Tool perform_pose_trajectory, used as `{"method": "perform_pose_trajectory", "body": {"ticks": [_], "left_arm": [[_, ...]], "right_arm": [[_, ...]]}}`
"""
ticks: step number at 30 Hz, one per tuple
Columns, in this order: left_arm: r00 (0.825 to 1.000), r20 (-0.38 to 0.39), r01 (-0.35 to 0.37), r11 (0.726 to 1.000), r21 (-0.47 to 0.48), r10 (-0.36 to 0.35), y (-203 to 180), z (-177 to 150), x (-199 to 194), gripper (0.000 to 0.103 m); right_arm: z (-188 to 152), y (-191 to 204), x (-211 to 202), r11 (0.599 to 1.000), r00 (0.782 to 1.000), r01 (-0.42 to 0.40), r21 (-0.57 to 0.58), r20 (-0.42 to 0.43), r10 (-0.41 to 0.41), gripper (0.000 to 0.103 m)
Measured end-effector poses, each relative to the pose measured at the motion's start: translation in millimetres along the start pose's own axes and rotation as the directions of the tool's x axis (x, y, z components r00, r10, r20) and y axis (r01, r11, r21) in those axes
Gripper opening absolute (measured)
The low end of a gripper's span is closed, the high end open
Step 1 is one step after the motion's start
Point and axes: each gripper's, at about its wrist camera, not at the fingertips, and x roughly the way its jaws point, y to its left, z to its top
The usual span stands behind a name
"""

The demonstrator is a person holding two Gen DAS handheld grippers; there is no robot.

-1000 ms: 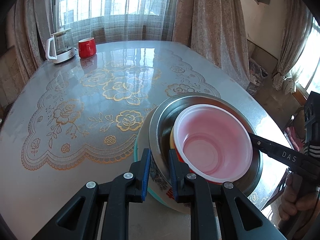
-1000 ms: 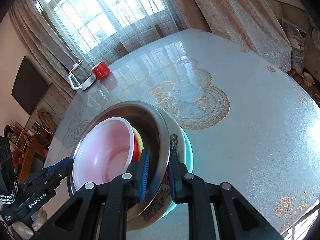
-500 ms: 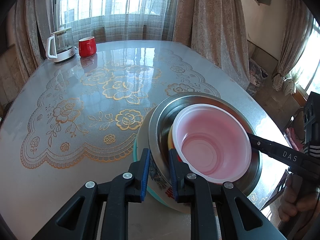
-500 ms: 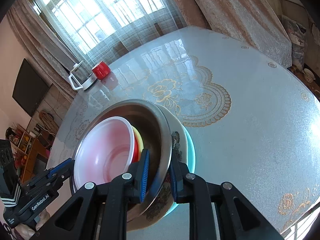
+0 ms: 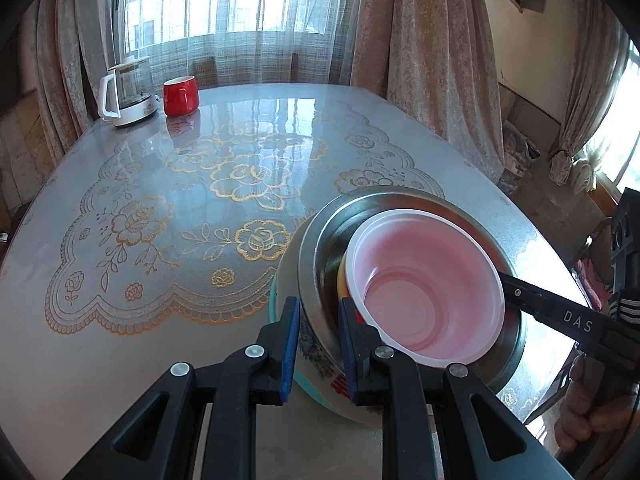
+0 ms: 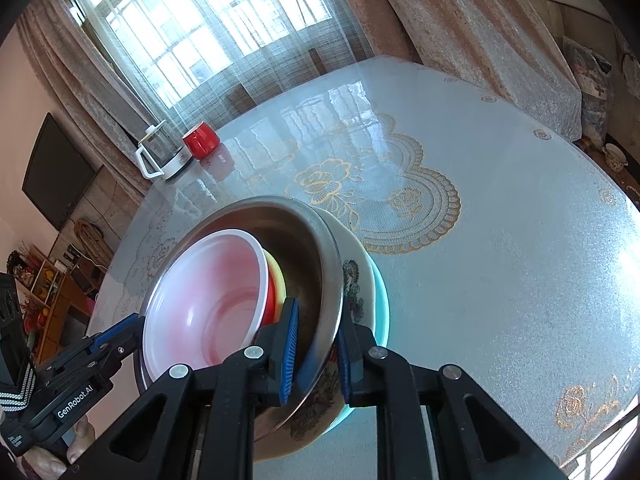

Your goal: Organize plates and bowls

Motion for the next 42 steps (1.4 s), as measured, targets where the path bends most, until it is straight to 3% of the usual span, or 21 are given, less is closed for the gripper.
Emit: {"method": "perform_pose_trajectory", "body": {"ticks": [17, 28, 36, 42], "left_arm": [[0.999, 0.034, -0.021, 0.999, -0.024, 0.022, 4, -4, -12, 0.029], [0.990, 0.113, -0.081, 0.995, -0.058, 0.087, 14, -9, -31, 0.040], [0.967, 0.183, -0.163, 0.983, -0.081, 0.176, 12, -29, -52, 0.044], [0.953, 0.219, -0.199, 0.977, -0.076, 0.211, 3, -47, -64, 0.053]], "right_arm": [[-3, 4, -10, 1.000, 0.999, 0.020, -0.004, 0.031, -0.020, 0.022], [-5, 14, -30, 0.996, 0.990, 0.075, -0.039, 0.120, -0.069, 0.027], [-18, 44, -51, 0.983, 0.967, 0.143, -0.117, 0.226, -0.113, 0.032], [-43, 74, -56, 0.954, 0.932, 0.238, -0.182, 0.320, -0.172, 0.035]]}}
